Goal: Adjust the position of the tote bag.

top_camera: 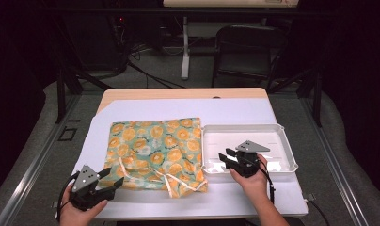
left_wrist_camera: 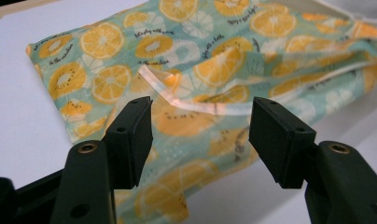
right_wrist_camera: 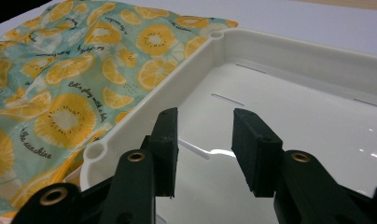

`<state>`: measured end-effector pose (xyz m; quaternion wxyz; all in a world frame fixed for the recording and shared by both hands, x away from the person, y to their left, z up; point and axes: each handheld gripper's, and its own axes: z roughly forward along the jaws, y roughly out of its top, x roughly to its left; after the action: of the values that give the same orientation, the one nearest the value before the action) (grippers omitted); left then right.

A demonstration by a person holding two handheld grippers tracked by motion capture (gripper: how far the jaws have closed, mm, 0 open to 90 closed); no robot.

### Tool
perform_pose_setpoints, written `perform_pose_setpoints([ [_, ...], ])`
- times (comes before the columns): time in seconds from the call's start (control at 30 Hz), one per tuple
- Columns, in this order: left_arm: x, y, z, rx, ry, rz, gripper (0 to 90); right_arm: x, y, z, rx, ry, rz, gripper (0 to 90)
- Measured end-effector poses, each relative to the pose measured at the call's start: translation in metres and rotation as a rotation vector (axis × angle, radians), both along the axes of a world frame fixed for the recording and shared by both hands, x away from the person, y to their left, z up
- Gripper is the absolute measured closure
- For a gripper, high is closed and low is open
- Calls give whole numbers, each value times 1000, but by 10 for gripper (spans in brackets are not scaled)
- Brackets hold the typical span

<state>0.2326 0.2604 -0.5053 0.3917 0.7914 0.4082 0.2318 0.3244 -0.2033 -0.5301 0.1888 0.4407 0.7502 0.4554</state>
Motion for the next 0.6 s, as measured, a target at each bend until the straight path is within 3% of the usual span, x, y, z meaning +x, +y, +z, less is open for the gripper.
perform_pose_setpoints([
  [0.13, -4, -7, -4, 59, -8, -16, 366, 0, 1, -1, -2, 5, -5, 600],
  [0.4, -6, -19, -10, 112, -6, -43, 335, 1, 2, -2, -1, 8, -4, 593],
  [0.6, -10, -29, -17, 203, -1, -52, 332, 1, 0, -2, 3, 15, -3, 583],
])
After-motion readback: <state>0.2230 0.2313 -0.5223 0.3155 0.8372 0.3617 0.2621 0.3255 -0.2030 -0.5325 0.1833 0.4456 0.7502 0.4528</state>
